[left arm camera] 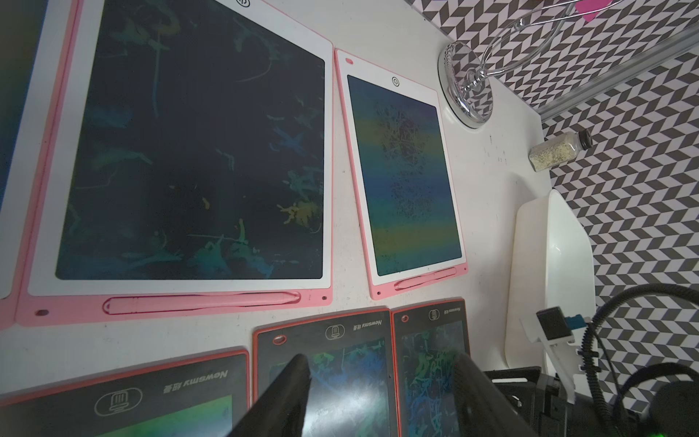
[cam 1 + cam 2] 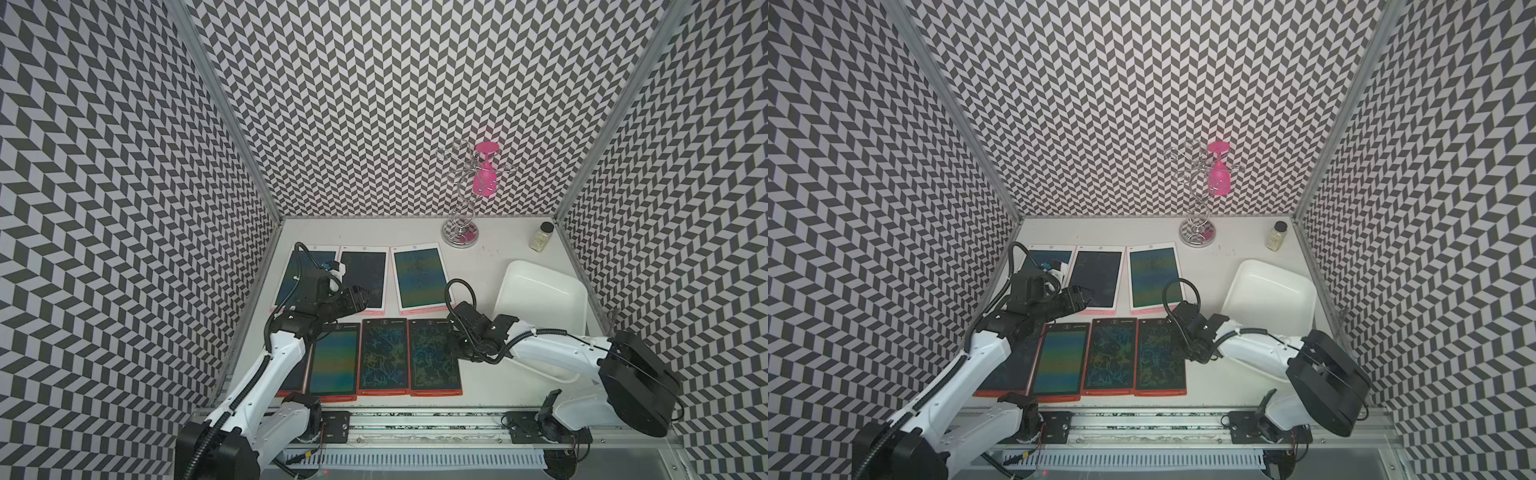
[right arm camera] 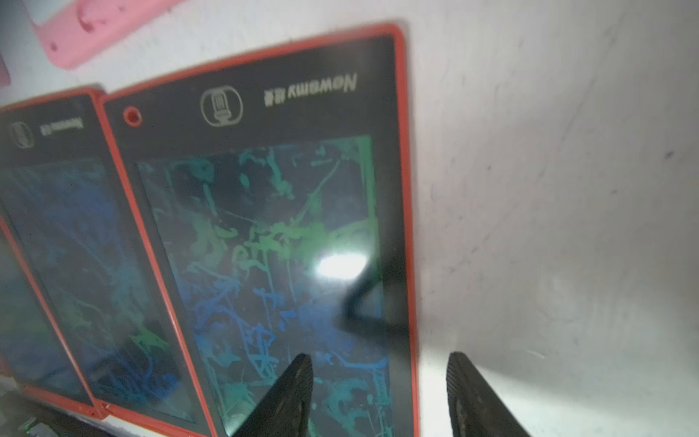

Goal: Take out the writing tablet from the storage box
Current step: Move the writing tablet to the center of the board.

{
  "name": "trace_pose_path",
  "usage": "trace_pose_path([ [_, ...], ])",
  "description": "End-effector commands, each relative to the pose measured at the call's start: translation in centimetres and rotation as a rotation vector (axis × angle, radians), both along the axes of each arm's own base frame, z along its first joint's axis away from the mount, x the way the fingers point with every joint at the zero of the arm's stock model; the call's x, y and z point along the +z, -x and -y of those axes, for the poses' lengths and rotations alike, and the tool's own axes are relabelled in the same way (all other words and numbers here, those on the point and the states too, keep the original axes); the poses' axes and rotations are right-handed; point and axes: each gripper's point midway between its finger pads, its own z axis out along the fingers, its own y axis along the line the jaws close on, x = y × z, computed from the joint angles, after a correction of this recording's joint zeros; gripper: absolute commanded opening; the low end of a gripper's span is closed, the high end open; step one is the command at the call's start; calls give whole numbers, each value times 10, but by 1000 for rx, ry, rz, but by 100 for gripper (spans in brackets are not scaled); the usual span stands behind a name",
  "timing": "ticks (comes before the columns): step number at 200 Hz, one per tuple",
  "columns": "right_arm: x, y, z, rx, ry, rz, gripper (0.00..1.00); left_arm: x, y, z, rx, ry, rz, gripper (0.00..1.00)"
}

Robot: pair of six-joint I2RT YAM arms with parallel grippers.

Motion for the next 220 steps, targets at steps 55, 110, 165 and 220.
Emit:
trace_pose_path([
  [55, 61, -117, 16, -64, 87, 257, 58, 21, -10, -8, 18, -10, 71, 62],
  [110, 46, -179, 31, -118, 84, 300, 58, 14, -16, -10, 24, -16, 73, 62],
  [165, 30, -210, 35, -136, 17, 272, 58, 19, -21, -17, 47, -18, 90, 62],
  [220, 5, -214, 21, -126, -54, 212, 58, 18, -22, -22, 60, -32, 87, 62],
])
